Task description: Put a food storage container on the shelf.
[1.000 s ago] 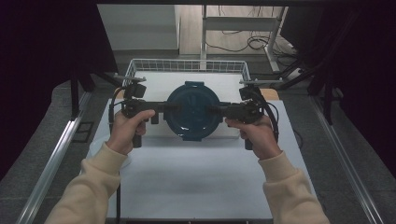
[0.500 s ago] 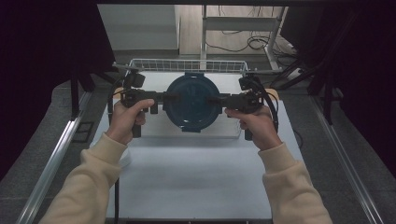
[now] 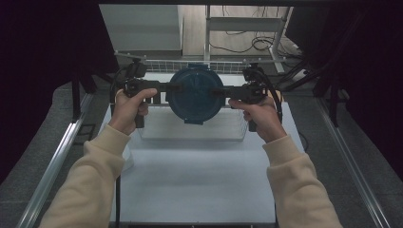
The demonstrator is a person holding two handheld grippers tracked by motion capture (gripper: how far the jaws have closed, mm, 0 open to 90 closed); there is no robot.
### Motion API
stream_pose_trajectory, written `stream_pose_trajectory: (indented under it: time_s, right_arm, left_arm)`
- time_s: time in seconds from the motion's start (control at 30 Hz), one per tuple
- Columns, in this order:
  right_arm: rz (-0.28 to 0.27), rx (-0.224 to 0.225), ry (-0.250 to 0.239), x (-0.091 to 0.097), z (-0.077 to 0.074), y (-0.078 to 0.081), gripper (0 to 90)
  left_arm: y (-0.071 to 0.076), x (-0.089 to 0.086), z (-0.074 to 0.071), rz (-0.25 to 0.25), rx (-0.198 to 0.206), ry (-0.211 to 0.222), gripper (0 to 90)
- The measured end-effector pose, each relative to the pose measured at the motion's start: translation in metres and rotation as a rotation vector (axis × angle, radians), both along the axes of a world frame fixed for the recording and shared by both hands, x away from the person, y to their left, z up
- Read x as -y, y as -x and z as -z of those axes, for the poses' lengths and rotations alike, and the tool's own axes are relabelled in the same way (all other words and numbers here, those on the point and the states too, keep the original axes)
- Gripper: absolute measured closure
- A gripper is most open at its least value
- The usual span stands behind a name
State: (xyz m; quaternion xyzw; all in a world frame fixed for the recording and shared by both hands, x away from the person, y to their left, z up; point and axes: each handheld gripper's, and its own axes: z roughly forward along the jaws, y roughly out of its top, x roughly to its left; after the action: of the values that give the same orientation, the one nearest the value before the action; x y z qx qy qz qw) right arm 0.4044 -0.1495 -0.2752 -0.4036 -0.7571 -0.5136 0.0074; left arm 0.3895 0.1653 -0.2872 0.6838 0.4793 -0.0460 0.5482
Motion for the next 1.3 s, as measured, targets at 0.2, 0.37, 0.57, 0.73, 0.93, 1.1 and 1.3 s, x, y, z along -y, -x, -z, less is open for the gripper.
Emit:
stream_pose_trajectory:
  time_s: [0.2, 0.37, 0.57, 0.73, 0.93, 1.1, 1.3]
  right_arm:
    - [0.000, -0.003, -0.003, -0.001, -0.003, -0.012, 39.9]
    - [-0.002, -0.013, -0.006, -0.002, -0.007, -0.025, 40.1]
    - [-0.003, -0.027, 0.002, -0.005, -0.009, -0.043, 40.1]
    - [-0.009, -0.031, 0.018, -0.007, -0.010, -0.054, 40.2]
    - [-0.016, -0.051, 0.020, -0.008, -0.003, -0.065, 40.2]
    - [-0.015, -0.081, 0.035, -0.008, 0.006, -0.074, 40.2]
    - [0.001, -0.118, -0.019, -0.002, 0.012, -0.086, 40.3]
  left_arm:
    - [-0.014, -0.002, -0.004, -0.001, -0.009, 0.008, 39.0]
    - [-0.026, -0.004, -0.006, -0.009, -0.013, 0.014, 39.0]
    - [-0.043, -0.007, -0.004, -0.019, -0.035, 0.031, 38.8]
    - [-0.051, -0.008, 0.001, -0.023, -0.050, 0.049, 38.8]
    - [-0.059, -0.008, 0.009, -0.031, -0.068, 0.051, 38.8]
    - [-0.067, -0.007, 0.020, -0.053, -0.092, 0.070, 37.7]
    - [-0.075, -0.006, 0.025, -0.056, -0.117, 0.087, 39.6]
